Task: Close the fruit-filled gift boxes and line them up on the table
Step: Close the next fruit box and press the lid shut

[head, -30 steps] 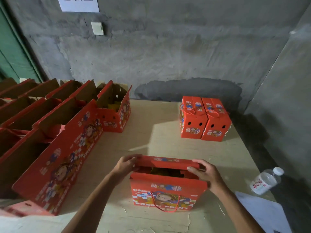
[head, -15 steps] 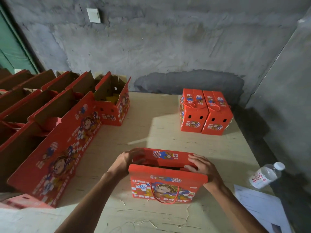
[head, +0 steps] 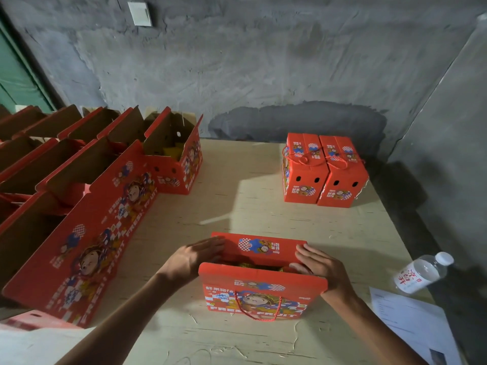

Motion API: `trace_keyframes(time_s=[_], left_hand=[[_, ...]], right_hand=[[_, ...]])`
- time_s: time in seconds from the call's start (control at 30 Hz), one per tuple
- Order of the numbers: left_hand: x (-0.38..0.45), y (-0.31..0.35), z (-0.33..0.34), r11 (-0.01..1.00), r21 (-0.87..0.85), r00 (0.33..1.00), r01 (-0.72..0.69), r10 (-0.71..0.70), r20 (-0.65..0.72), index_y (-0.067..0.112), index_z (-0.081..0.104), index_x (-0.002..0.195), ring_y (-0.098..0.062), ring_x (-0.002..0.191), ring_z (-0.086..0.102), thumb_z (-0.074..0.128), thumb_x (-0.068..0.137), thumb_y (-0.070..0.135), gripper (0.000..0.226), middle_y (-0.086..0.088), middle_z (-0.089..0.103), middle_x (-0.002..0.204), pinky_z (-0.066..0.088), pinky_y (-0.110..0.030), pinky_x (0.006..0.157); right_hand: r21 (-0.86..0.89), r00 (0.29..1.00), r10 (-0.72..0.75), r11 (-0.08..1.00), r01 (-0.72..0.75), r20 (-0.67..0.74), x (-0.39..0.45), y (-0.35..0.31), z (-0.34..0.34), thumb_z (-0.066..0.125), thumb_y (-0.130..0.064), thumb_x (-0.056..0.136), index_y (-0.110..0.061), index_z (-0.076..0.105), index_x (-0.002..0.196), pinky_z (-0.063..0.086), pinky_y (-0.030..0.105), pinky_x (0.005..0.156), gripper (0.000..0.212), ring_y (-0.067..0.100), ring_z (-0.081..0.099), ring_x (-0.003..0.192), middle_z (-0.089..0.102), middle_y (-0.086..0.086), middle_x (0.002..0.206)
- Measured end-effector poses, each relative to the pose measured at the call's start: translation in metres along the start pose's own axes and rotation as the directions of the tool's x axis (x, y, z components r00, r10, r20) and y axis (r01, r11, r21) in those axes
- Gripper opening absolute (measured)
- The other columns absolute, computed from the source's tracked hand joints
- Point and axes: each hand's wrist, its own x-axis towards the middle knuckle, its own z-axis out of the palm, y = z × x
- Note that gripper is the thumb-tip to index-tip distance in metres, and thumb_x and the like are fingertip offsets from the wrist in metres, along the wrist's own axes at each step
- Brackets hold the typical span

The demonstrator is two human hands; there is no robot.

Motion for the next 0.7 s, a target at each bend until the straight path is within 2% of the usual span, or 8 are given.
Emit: trace_keyframes(time_s=[0.1,0.23,0.3,0.5,0.6,0.7], left_hand=[[0.003,-0.003,0.002,0.996,-0.051,0.998,0.069,-0.070,-0.008,0.007,0.072,0.127,-0.023,0.120,0.067,0.060,0.098,0.035,0.042,-0.009,0.067,0.134,0.059,-0.037,0.096],[0.002,0.002,0.012,0.976,-0.072,0.977,0.206,-0.210,-0.049,0.010,0.066,0.134,-0.029,0.103,0.074,0.058,0.099,0.039,0.046,-0.007,0.071,0.129,0.061,-0.039,0.081],[-0.004,0.004,0.017,0.966,-0.094,0.967,0.240,-0.246,-0.061,0.010,0.063,0.138,-0.029,0.104,0.073,0.062,0.097,0.035,0.049,-0.008,0.070,0.129,0.060,-0.038,0.082],[-0.014,0.006,0.022,0.959,-0.158,0.965,0.236,-0.250,-0.075,0.015,0.067,0.135,-0.023,0.119,0.068,0.065,0.096,0.035,0.044,-0.005,0.064,0.139,0.059,-0.039,0.094],[-0.015,0.006,0.023,0.980,-0.116,0.983,0.165,-0.173,-0.061,0.017,0.074,0.124,-0.023,0.122,0.066,0.057,0.099,0.038,0.037,-0.002,0.064,0.140,0.058,-0.040,0.097],[-0.015,0.008,0.023,0.978,-0.125,0.985,0.165,-0.171,-0.037,0.024,0.074,0.126,-0.021,0.126,0.062,0.051,0.100,0.044,0.040,0.001,0.060,0.144,0.056,-0.039,0.098]], right_hand=[[0.024,0.999,0.035,0.999,-0.034,-0.013,0.002,-0.002,0.000,0.100,-0.017,0.059,-0.004,0.083,0.096,0.065,0.044,0.074,0.043,0.027,0.076,0.100,0.078,0.010,0.105],[0.042,0.996,0.075,0.996,-0.074,-0.039,0.002,-0.003,0.002,0.100,-0.015,0.058,-0.003,0.083,0.096,0.065,0.045,0.073,0.043,0.030,0.076,0.099,0.078,0.011,0.105],[0.049,0.996,0.078,0.996,-0.075,-0.045,-0.003,-0.005,0.005,0.100,-0.016,0.059,-0.004,0.083,0.096,0.065,0.045,0.076,0.042,0.029,0.076,0.100,0.078,0.011,0.106],[0.043,0.995,0.088,0.995,-0.086,-0.049,-0.007,-0.008,0.005,0.100,-0.017,0.062,-0.004,0.083,0.096,0.065,0.042,0.081,0.040,0.028,0.075,0.105,0.078,0.011,0.109],[0.095,0.989,0.118,0.989,-0.110,-0.087,-0.006,-0.013,0.002,0.099,-0.012,0.063,-0.005,0.083,0.094,0.065,0.044,0.080,0.036,0.029,0.075,0.104,0.078,0.011,0.108],[0.166,0.982,0.172,0.973,-0.158,-0.077,-0.008,-0.014,0.004,0.095,-0.007,0.067,-0.005,0.083,0.096,0.063,0.045,0.085,0.031,0.028,0.074,0.107,0.078,0.010,0.109]])
